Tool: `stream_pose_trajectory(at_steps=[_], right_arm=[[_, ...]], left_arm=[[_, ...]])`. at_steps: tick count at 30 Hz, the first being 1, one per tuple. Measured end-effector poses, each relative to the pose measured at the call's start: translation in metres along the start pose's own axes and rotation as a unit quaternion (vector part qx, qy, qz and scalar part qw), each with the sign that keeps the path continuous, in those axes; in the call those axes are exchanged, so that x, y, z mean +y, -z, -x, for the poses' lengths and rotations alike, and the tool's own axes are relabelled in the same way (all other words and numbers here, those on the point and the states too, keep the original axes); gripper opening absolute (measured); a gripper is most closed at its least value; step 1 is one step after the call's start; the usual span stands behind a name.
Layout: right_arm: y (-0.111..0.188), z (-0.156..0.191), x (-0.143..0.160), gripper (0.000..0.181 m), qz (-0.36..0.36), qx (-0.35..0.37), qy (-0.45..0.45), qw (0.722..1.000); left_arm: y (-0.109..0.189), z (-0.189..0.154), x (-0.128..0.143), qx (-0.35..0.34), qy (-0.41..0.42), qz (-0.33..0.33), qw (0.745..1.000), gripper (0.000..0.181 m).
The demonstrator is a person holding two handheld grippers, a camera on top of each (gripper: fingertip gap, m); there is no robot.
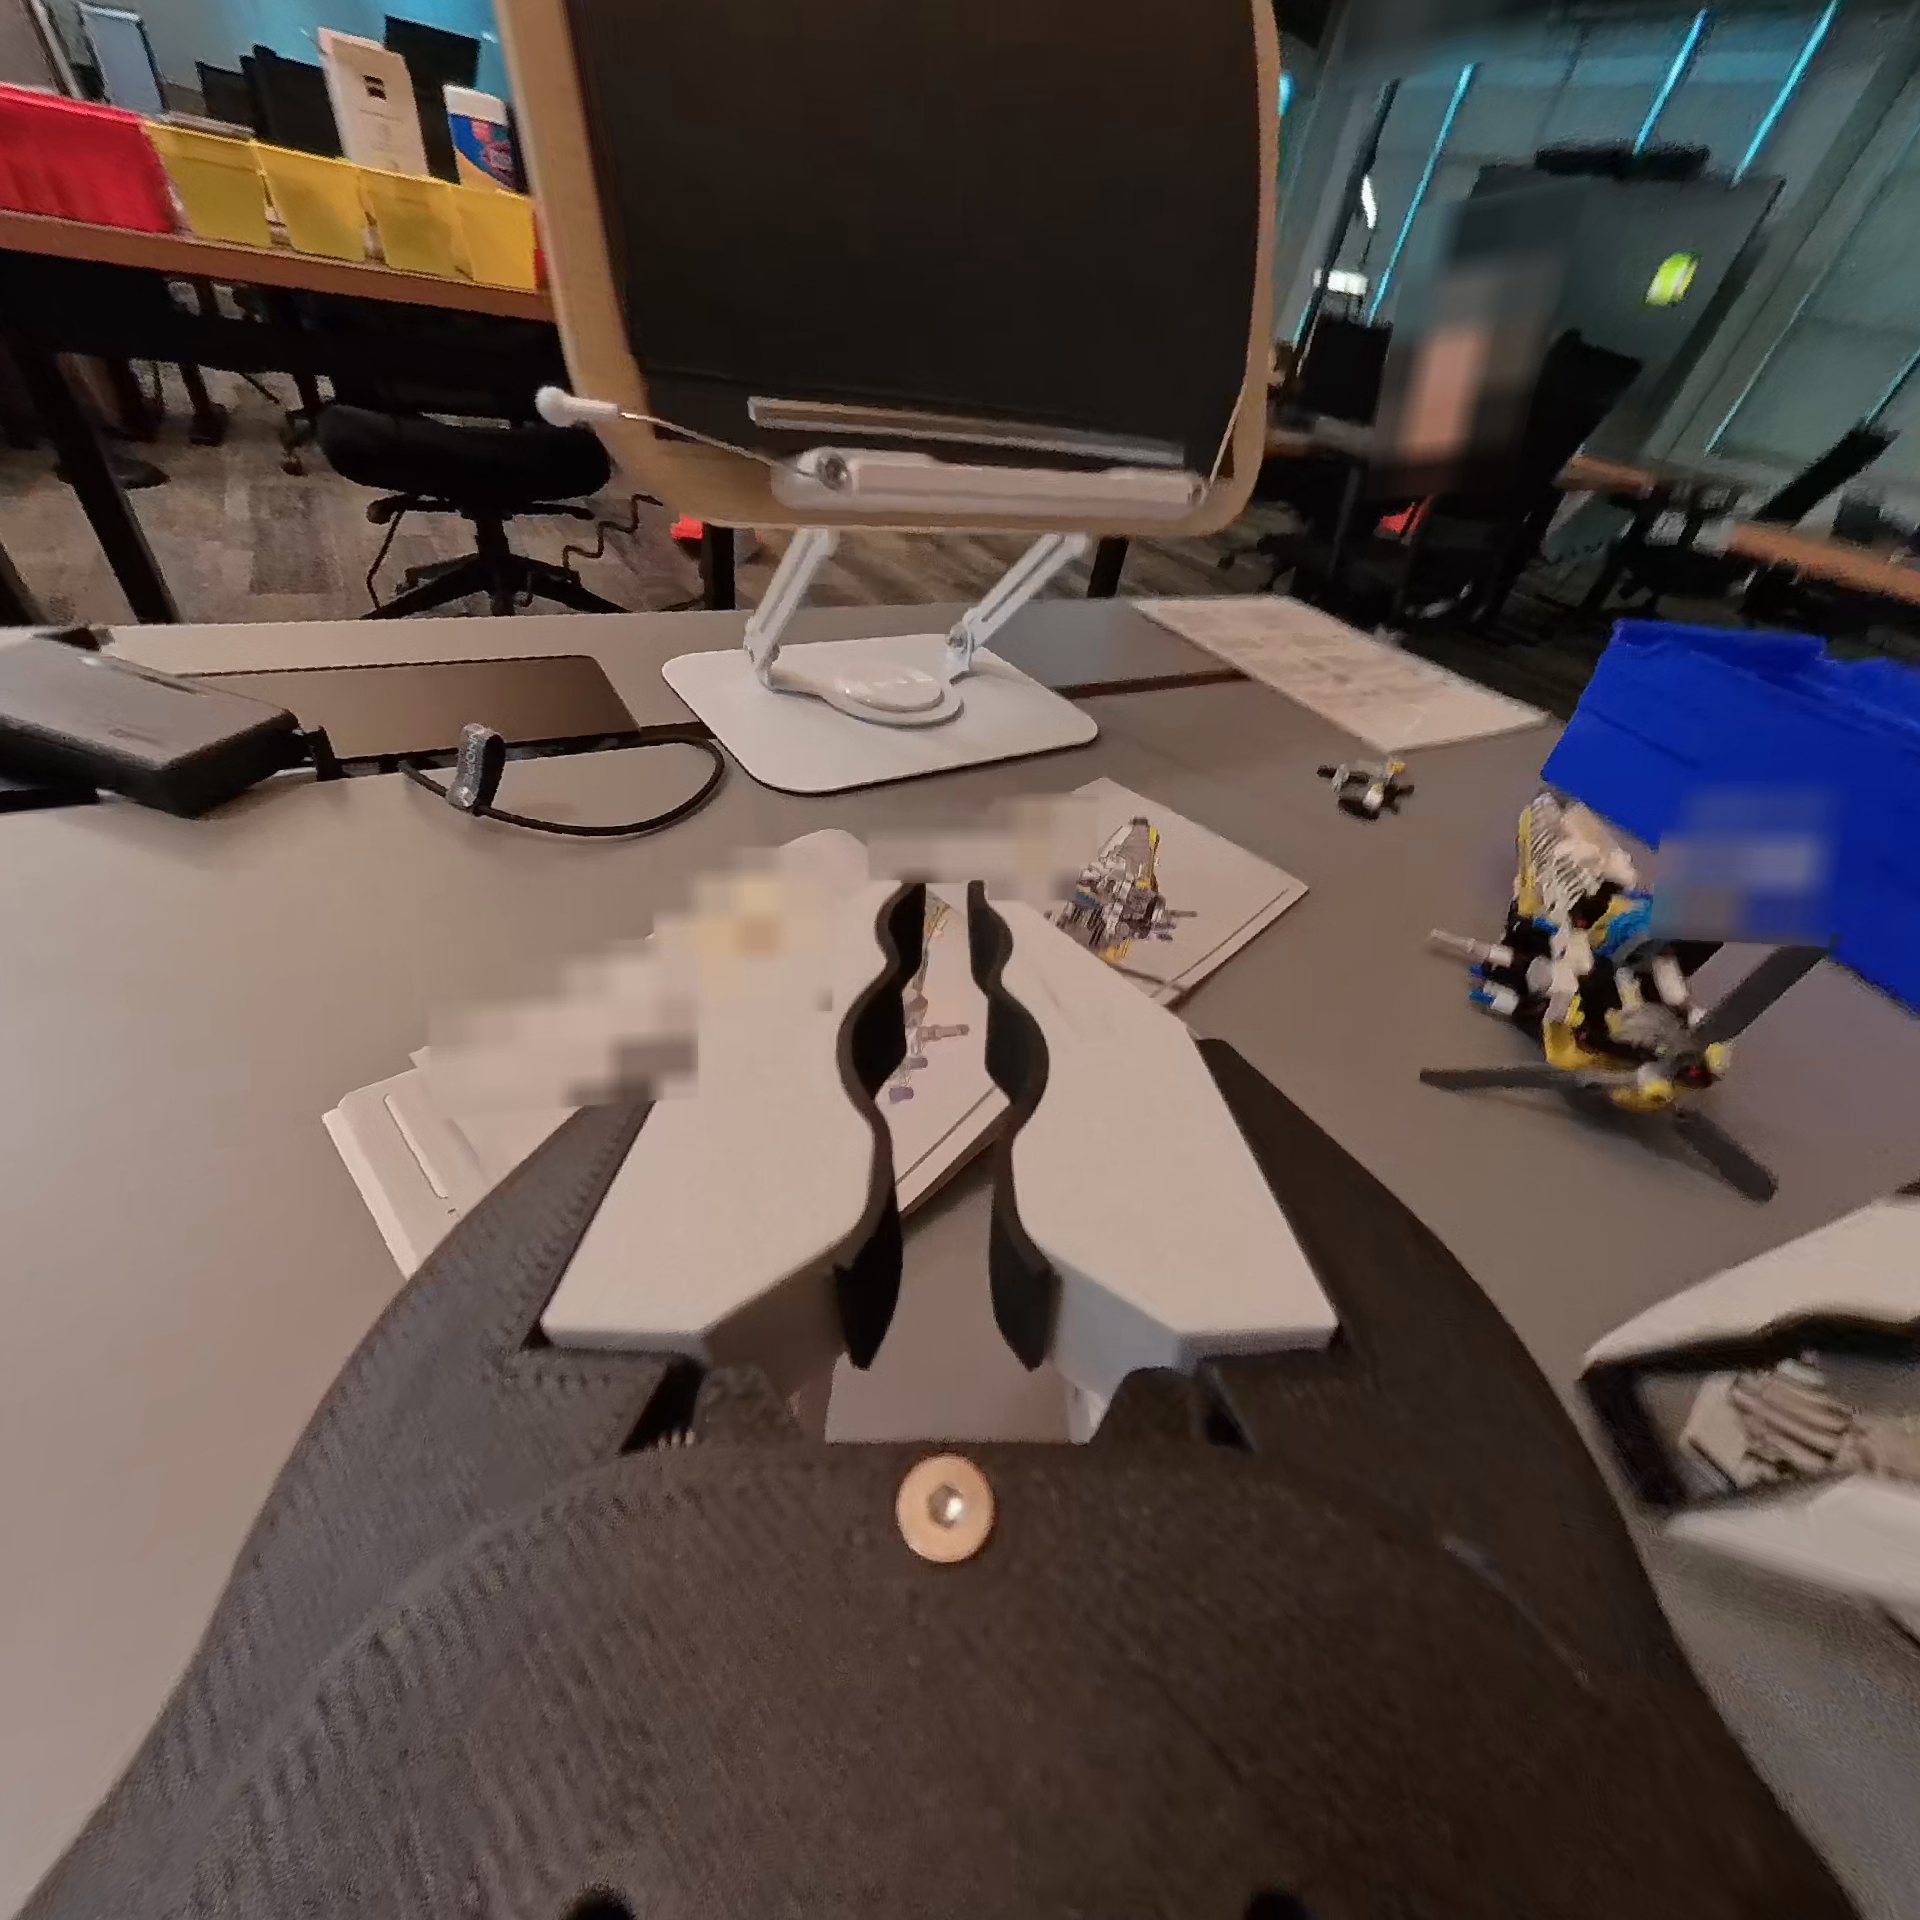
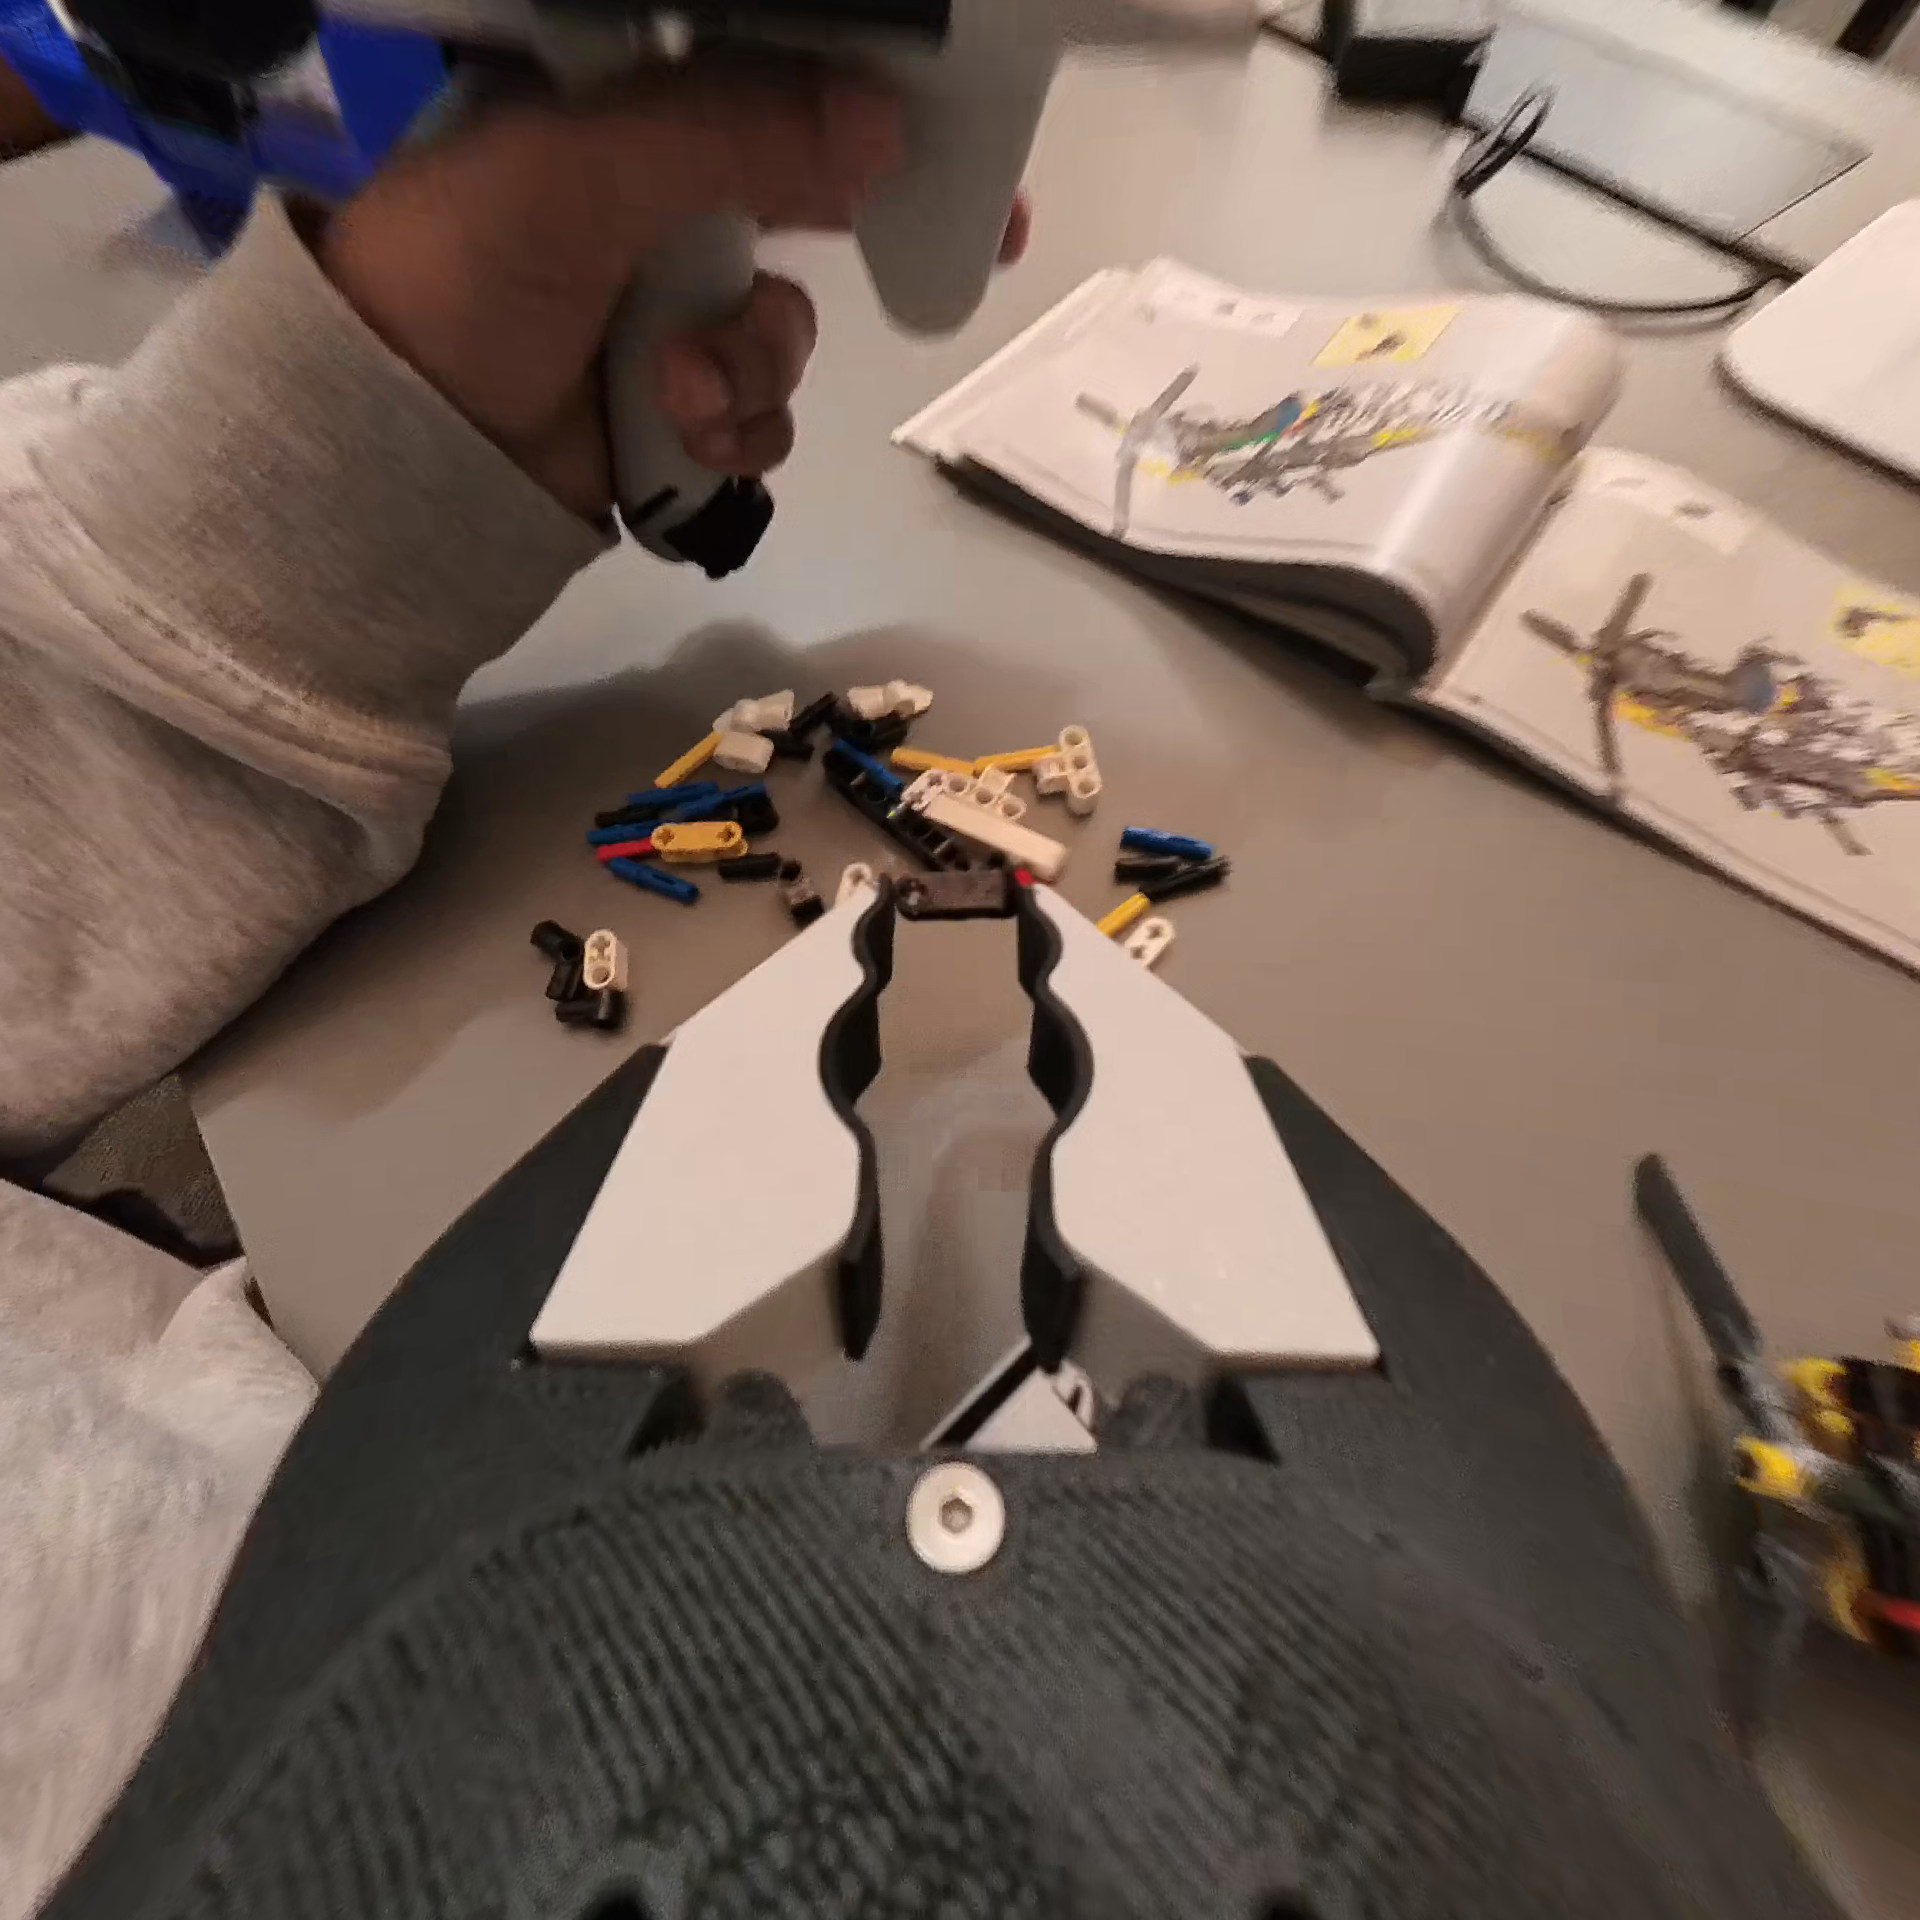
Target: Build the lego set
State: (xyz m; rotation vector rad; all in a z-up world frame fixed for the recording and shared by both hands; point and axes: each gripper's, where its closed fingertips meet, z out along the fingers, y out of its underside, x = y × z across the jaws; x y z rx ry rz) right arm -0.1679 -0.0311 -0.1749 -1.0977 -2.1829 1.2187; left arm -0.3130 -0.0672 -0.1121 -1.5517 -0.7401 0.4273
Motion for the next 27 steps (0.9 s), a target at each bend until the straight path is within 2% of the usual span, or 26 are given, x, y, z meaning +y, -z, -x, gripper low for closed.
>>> stream_pose_trajectory(at_steps=[3,7,9,11,15,19,23,27], right_arm=[[0.031,-0.019,-0.023,0.021,-0.066,0.02,-0.028,0.997],[0.073,-0.037,-0.049,0.021,-0.172,-0.002,-0.103,0.98],[0.083,-0.039,-0.052,0.021,-0.202,-0.03,-0.149,0.967],[0.083,-0.038,-0.045,0.021,-0.204,-0.047,-0.178,0.962],[0.087,-0.058,-0.023,0.022,-0.165,0.034,-0.143,0.975],[0.099,-0.059,-0.029,0.021,-0.182,0.032,-0.141,0.973],[0.095,-0.054,-0.026,0.021,-0.179,0.019,-0.143,0.973],[0.095,-0.049,-0.027,0.022,-0.181,0.01,-0.141,0.973]], left_arm=[[-0.004,-0.015,0.005,0.011,-0.051,0.012,0.999,0.009],[-0.004,-0.048,0.001,0.079,-0.063,-0.008,0.995,0.016],[0.0,-0.069,0.0,0.126,-0.089,-0.018,0.988,0.023],[0.005,-0.091,0.003,0.178,-0.116,-0.021,0.977,0.03],[0.01,-0.117,0.013,0.253,-0.089,0.007,0.963,0.027],[0.009,-0.107,0.008,0.235,-0.077,-0.005,0.969,0.023],[0.01,-0.102,0.0,0.233,-0.052,-0.024,0.971,0.022],[0.007,-0.097,0.003,0.207,-0.079,-0.027,0.975,0.02]])
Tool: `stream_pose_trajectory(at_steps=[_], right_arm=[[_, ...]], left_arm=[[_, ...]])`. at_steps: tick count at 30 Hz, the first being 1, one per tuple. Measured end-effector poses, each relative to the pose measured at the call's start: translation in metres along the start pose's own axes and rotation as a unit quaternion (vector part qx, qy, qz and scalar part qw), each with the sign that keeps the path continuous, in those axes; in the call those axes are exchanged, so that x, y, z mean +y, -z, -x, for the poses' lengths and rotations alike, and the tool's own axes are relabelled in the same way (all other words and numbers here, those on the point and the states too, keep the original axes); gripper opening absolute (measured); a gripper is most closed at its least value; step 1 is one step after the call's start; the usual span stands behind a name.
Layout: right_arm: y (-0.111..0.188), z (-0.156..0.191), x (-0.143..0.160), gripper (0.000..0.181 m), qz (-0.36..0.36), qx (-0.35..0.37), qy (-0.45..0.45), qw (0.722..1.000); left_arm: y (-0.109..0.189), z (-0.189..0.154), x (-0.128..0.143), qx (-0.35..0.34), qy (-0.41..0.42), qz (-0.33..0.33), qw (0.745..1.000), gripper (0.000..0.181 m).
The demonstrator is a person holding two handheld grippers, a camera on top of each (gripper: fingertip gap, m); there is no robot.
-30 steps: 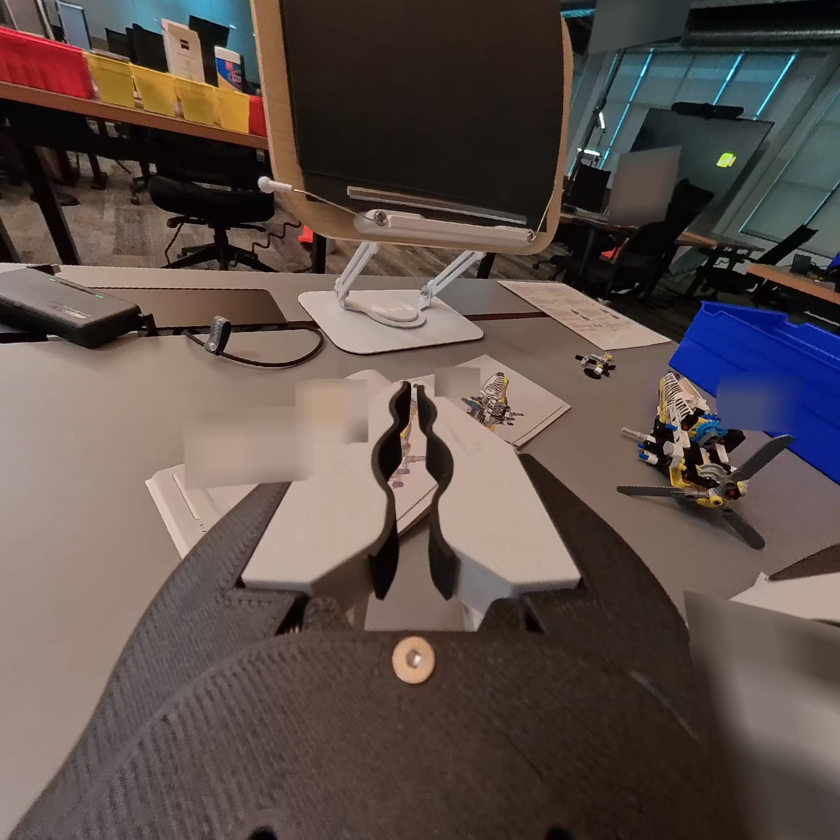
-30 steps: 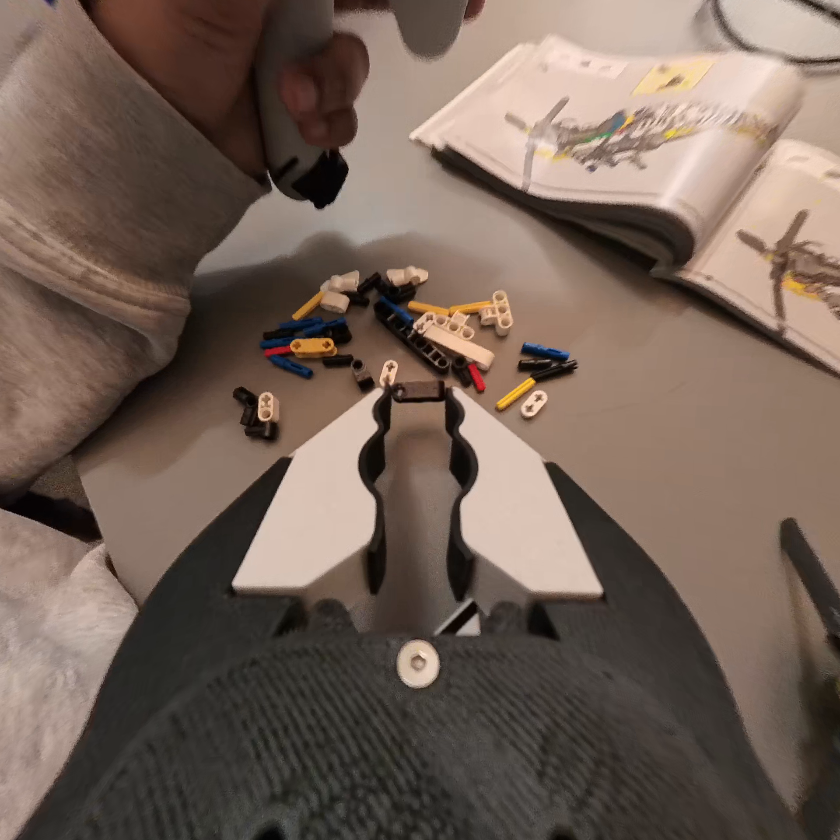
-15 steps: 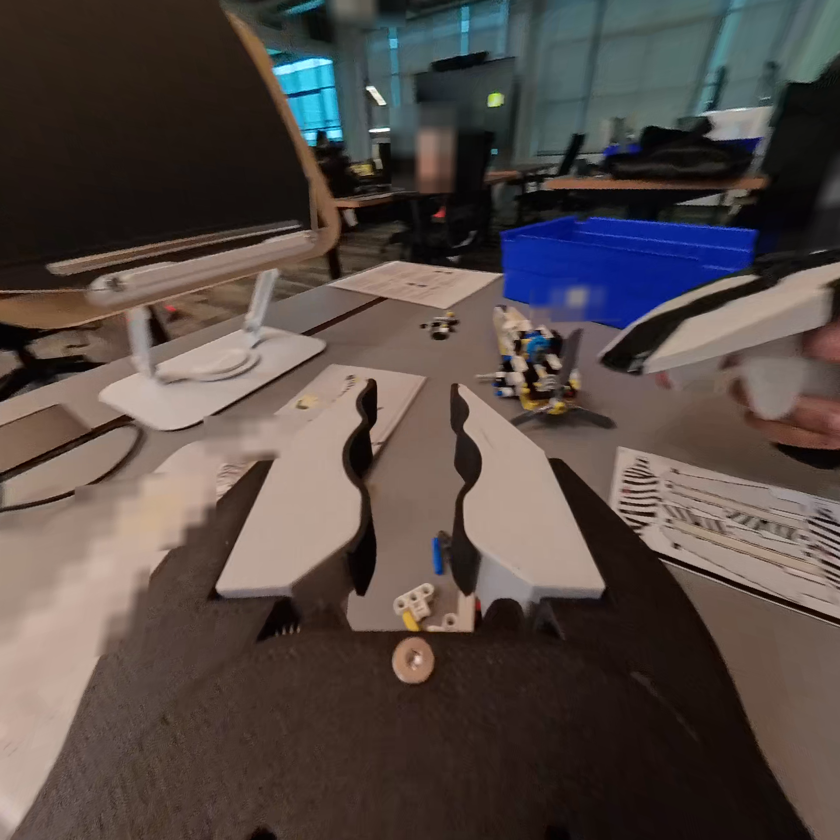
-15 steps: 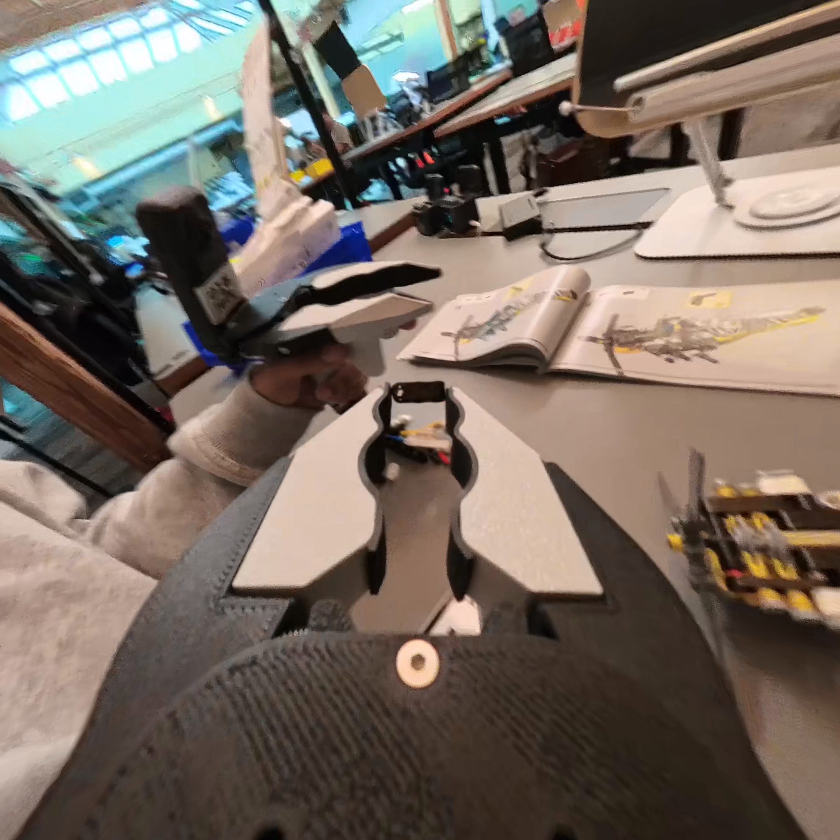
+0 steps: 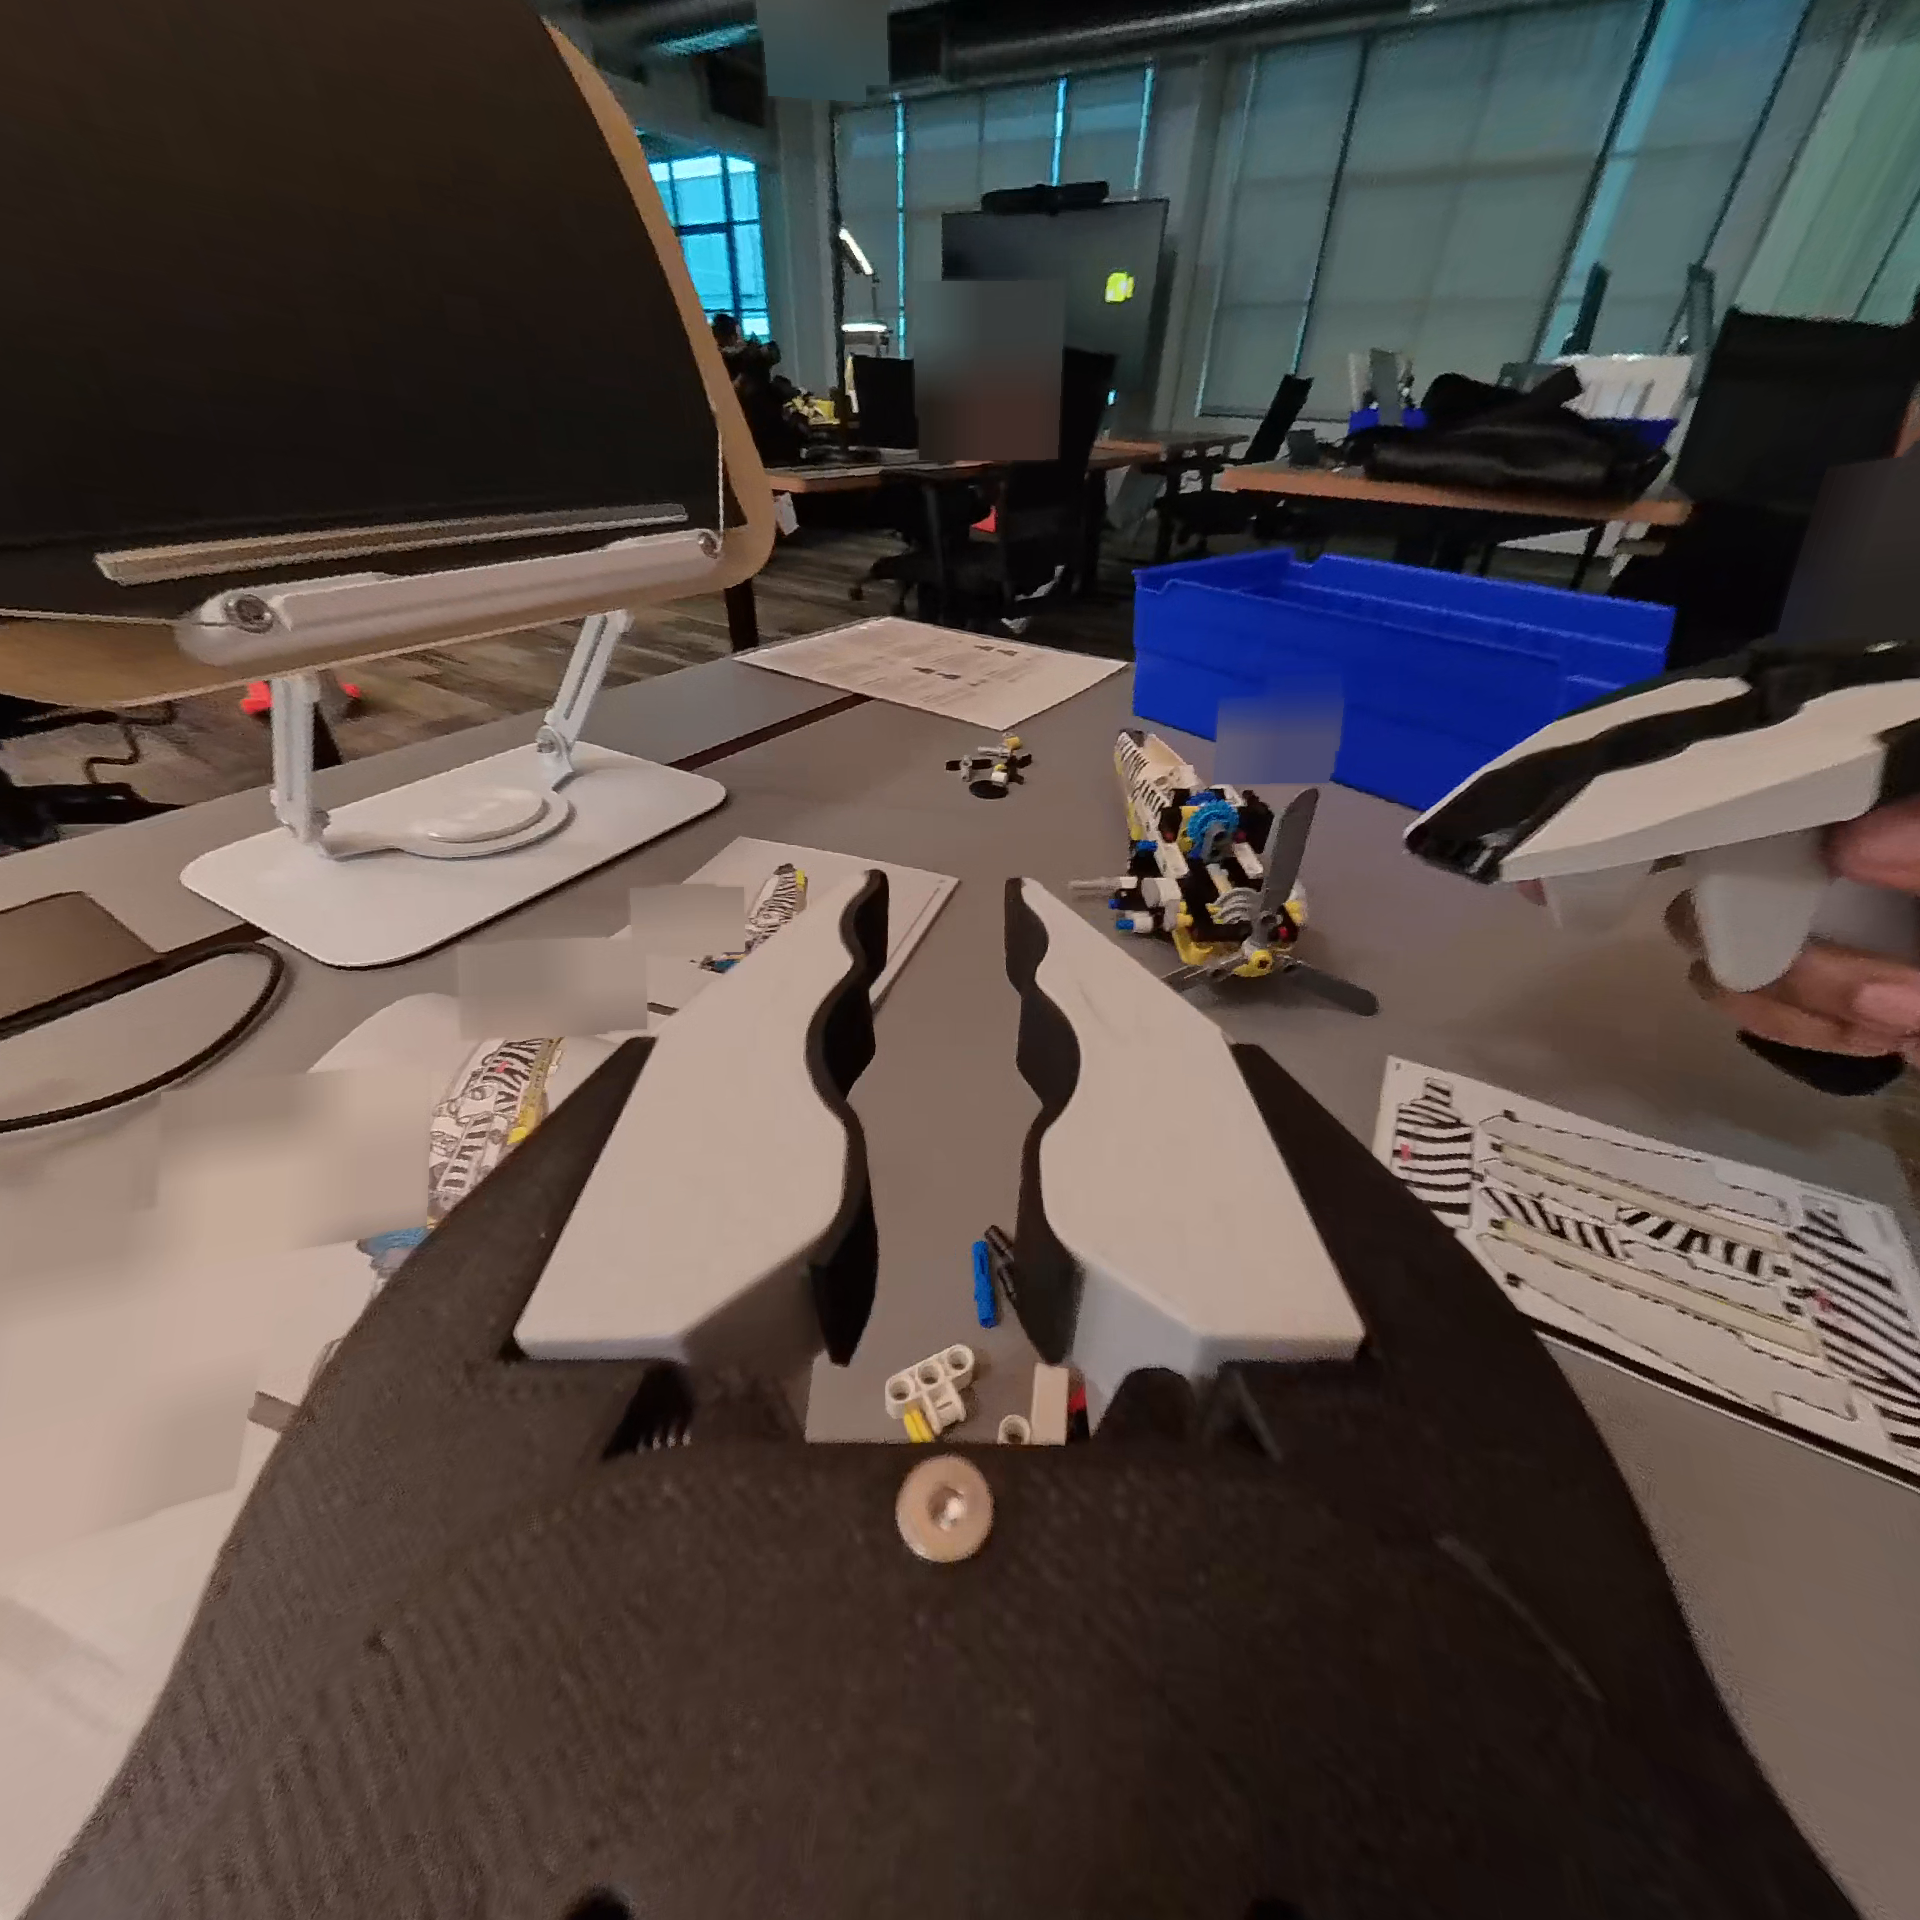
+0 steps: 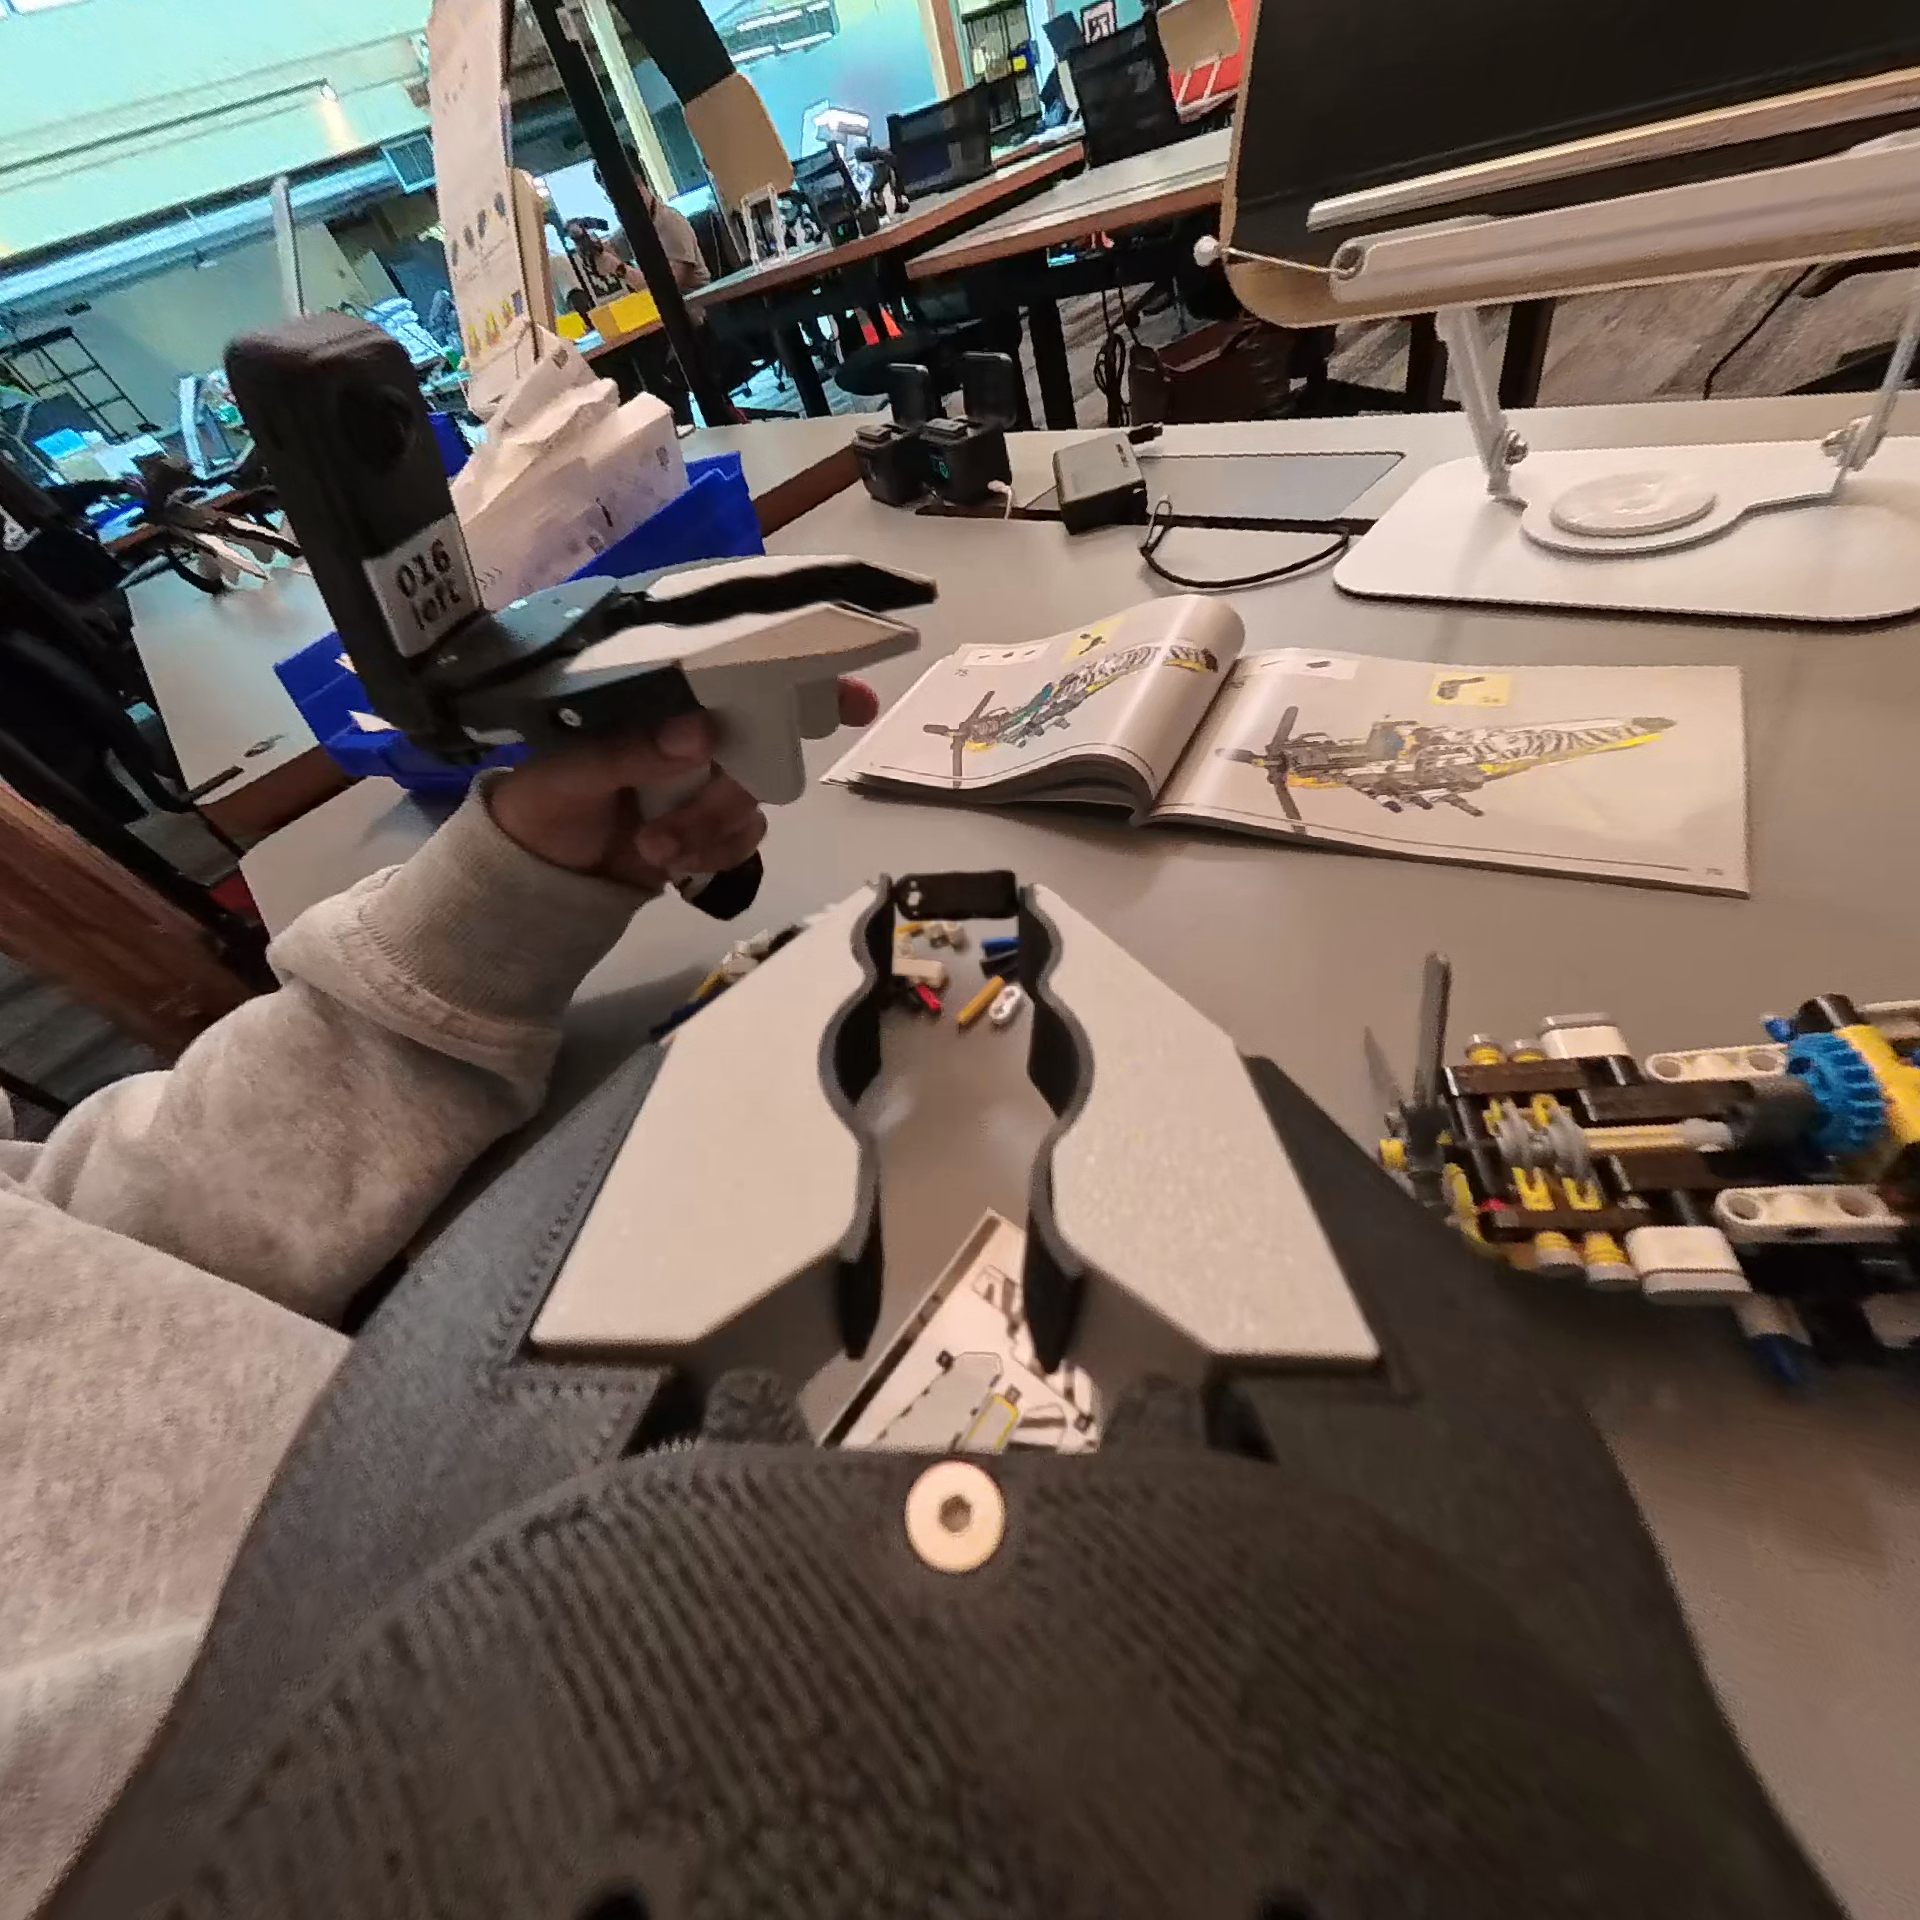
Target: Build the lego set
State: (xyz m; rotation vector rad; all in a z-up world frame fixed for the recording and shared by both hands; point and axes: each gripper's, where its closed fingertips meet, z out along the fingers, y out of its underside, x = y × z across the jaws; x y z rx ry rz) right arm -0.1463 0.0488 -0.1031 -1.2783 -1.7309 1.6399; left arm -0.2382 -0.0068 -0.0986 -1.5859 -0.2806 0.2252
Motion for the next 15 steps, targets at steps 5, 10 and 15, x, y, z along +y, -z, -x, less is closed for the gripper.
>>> stream_pose_trajectory(at_steps=[5,10,15], right_arm=[[0.005,0.009,-0.002,0.021,-0.013,-0.01,-0.006,1.0],[0.01,0.015,0.006,0.021,-0.01,-0.001,0.006,1.0],[0.016,0.025,0.003,0.021,-0.038,-0.038,-0.053,0.997]], left_arm=[[-0.002,0.001,0.004,-0.01,-0.014,0.011,1.0,0.018],[-0.001,0.002,0.002,-0.005,0.003,0.003,1.0,0.019],[-0.002,-0.009,-0.002,0.023,0.007,-0.007,1.0,0.021]])
